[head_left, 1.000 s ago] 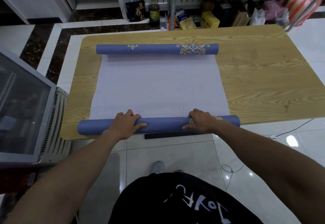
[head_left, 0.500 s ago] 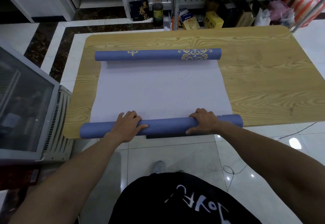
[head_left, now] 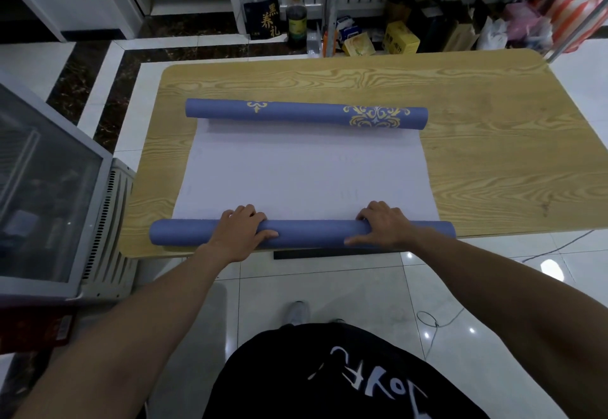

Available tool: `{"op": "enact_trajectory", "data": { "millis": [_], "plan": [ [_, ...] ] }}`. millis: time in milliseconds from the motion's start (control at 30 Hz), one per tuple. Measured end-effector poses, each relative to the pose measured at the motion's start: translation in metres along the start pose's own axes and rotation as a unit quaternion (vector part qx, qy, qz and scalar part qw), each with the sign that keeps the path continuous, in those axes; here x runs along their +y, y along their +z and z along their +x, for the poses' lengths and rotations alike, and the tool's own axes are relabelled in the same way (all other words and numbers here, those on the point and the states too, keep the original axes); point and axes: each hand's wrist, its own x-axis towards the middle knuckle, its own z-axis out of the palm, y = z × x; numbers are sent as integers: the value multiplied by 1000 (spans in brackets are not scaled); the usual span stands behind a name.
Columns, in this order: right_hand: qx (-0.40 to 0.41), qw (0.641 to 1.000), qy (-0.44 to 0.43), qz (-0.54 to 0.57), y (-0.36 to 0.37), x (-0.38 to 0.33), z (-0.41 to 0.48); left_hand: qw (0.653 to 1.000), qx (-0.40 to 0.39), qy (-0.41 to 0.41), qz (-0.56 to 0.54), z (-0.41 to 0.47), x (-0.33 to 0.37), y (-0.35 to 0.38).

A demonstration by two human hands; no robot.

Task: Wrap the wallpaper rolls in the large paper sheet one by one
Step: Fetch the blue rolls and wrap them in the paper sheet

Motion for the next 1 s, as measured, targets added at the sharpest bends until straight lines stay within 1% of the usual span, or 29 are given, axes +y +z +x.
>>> {"op": "enact_trajectory", "data": {
  "millis": [67,167,233,333,500,600,667,733,833,1000],
  "plan": [
    [4,1000,-7,15,2,-2,-3,1000,-8,-9,-12,1,1,-1],
    [-1,999,6,38,1,-3,-5,996,-15,-28,-84,-2,6,-3],
    [-13,1000,8,26,0,-3,-5,994,-10,-17,-112,-4,5,-2],
    [11,1000,5,9,1,-3,-3,995,0,24,-96,-6,1,3],
    [6,1000,-11,-17,1,-3,-4,999,-10,7,-48,-2,2,-2],
    [25,999,-10,18,6,-3,-5,996,-26,-26,-83,-1,5,-3],
    [29,999,-4,21,5,-2,-4,992,-3,-37,-123,-5,7,-3],
    [9,1000,-3,12,2,0,-2,990,14,-23,-140,-8,6,-2],
    [-1,1000,5,8,-1,1,-2,991,4,11,-133,-8,2,0],
    [-14,1000,0,1,-3,-4,-5,995,10,7,-104,-4,-1,-1]
  ]
}}
